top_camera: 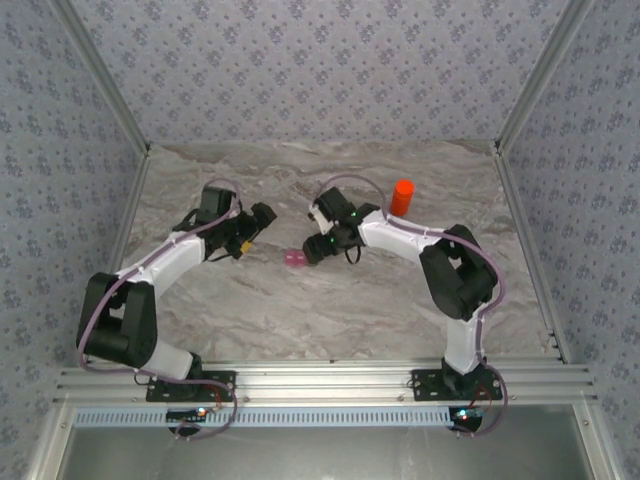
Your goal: Sort the pills into containers
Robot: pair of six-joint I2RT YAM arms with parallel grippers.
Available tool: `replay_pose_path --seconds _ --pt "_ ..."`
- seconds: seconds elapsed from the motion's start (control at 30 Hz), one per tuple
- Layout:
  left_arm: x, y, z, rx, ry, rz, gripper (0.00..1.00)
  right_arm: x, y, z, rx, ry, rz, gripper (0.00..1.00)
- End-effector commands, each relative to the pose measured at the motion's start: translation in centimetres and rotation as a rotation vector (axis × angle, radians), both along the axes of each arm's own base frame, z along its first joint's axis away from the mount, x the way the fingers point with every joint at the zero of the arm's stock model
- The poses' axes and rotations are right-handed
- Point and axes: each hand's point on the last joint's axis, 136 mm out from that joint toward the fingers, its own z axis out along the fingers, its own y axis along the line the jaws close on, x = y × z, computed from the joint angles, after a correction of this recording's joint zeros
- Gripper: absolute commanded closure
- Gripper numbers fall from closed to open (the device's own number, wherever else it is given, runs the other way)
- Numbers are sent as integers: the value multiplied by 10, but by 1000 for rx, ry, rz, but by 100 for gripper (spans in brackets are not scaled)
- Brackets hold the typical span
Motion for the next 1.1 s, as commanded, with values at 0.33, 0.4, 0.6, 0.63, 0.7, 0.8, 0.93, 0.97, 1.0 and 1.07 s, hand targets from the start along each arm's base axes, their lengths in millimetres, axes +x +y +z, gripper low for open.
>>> replay_pose_path --seconds 0.33,0.4,0.6,0.63,0.7,0.8,0.93,0.97,1.0,1.07 --pt "-2 12 16 24 -41 65 0 46 -17 -31 -79 76 -150 24" --pt "-1 12 18 25 -45 63 0 43 -18 -33 -83 77 -147 24" --pt "3 10 23 18 -54 55 0 28 -16 -36 -74 95 -122 24" --pt "4 10 24 19 -55 54 0 25 -15 -36 -74 96 -116 24" --pt "5 10 25 19 -56 52 0 20 -14 -37 -70 98 -109 25" --pt "6 10 26 19 -59 51 0 15 -13 -34 -64 95 -99 26" --pt "8 11 27 19 -59 50 0 4 -8 -27 -42 94 -88 26" --pt "9 12 27 20 -60 50 0 2 -7 -26 -38 92 -86 27" --pt "9 12 27 19 -59 49 0 -1 -6 -24 -36 92 -83 27" --pt "10 13 27 18 -57 51 0 -5 -4 -21 -34 92 -77 27"
